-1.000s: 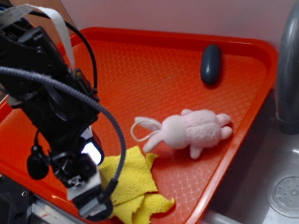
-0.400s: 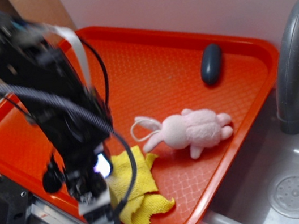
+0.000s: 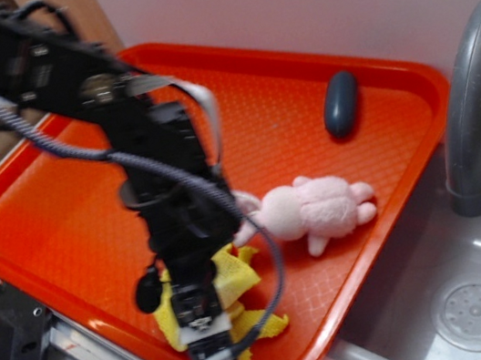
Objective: Grab the yellow cloth.
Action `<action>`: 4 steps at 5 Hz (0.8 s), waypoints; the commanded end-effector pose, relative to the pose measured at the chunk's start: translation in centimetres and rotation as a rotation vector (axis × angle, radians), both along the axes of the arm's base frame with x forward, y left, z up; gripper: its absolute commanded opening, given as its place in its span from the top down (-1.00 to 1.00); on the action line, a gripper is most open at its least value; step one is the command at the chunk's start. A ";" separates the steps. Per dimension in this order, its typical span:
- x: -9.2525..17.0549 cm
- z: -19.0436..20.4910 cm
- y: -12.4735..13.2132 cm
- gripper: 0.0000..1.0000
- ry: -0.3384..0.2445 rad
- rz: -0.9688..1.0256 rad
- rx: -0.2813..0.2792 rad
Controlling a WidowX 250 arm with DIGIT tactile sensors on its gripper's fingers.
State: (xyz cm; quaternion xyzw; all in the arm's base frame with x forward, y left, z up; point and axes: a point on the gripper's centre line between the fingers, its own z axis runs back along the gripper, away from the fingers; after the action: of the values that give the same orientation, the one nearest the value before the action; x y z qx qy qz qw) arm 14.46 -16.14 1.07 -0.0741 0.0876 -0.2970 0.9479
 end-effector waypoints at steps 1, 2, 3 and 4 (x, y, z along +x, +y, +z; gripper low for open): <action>-0.6 0.9 2.1 1.00 -0.035 0.004 0.102; -0.2 3.2 2.7 1.00 -0.075 0.001 0.154; -0.3 5.8 3.3 1.00 -0.136 0.023 0.199; 0.0 7.7 4.4 1.00 -0.159 0.070 0.241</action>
State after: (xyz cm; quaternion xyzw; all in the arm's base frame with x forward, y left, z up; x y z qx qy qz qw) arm 14.77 -11.01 7.53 0.0689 0.0697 -0.2630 0.9598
